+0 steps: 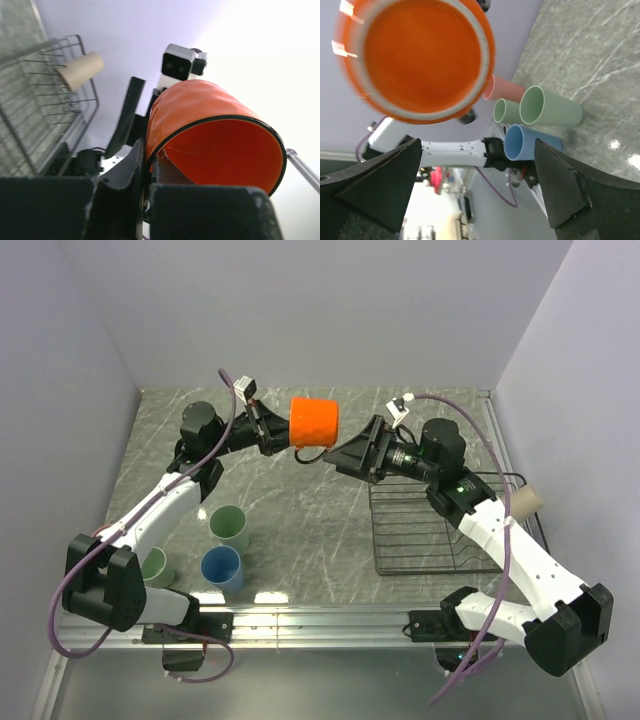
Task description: Load the cups into the dish rack
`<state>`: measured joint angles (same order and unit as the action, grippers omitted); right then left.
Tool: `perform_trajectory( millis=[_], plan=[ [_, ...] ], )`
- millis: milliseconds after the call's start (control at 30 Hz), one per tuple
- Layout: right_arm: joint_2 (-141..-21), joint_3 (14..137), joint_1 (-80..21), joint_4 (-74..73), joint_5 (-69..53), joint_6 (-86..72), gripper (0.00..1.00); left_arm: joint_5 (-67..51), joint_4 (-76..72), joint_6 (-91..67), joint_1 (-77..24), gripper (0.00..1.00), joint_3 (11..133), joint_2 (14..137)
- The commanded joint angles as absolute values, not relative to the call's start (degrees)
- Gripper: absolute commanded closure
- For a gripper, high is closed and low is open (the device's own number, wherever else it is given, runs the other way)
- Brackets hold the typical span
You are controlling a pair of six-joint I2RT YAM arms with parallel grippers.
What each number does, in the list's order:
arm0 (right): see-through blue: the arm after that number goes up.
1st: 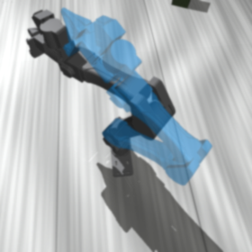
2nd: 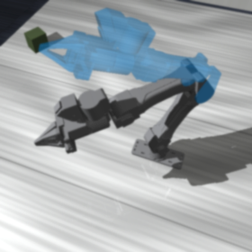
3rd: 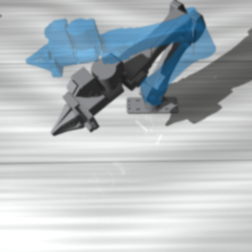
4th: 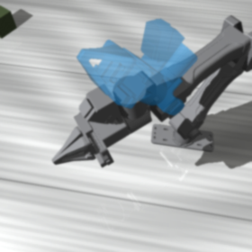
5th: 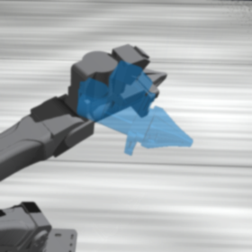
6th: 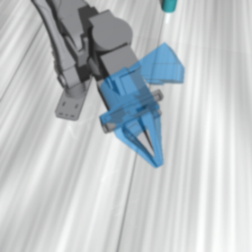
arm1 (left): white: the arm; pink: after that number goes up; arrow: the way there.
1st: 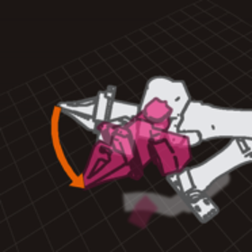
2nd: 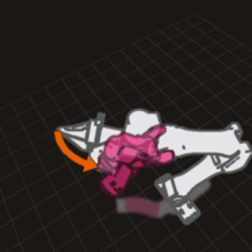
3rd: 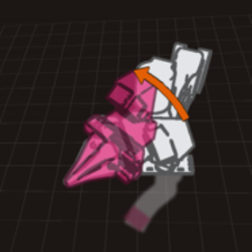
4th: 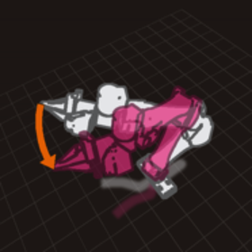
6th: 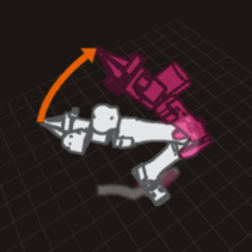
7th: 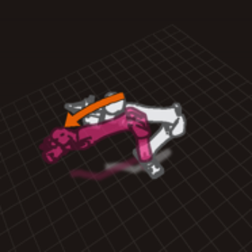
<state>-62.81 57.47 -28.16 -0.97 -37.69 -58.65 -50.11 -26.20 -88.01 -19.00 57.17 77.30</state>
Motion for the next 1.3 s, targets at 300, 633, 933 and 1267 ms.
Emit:
perform_trajectory(
  millis=[300,633,933,1267],
  plan=[
    [-58.8,61.9,-33.1,-0.1,-27.0,-48.3,0.13,-47.5,-40.0,-106.7,-24.7,1.0,57.7,75.6],
    [-58.7,62.9,-33.5,5.4,-23.9,-50.3,0.45,-44.4,-40.1,-109.9,-27.6,1.0,57.3,76.3],
    [-59.9,63.3,-34.2,8.4,-22.9,-52.6,0.58,-42.9,-39.8,-110.3,-31.0,1.0,58.0,77.8],
    [-57.4,63.0,-34.2,4.0,-18.4,-51.6,1.0,-43.1,-22.7,-97.5,-32.3,0.99,60.7,76.3]
  ],
)
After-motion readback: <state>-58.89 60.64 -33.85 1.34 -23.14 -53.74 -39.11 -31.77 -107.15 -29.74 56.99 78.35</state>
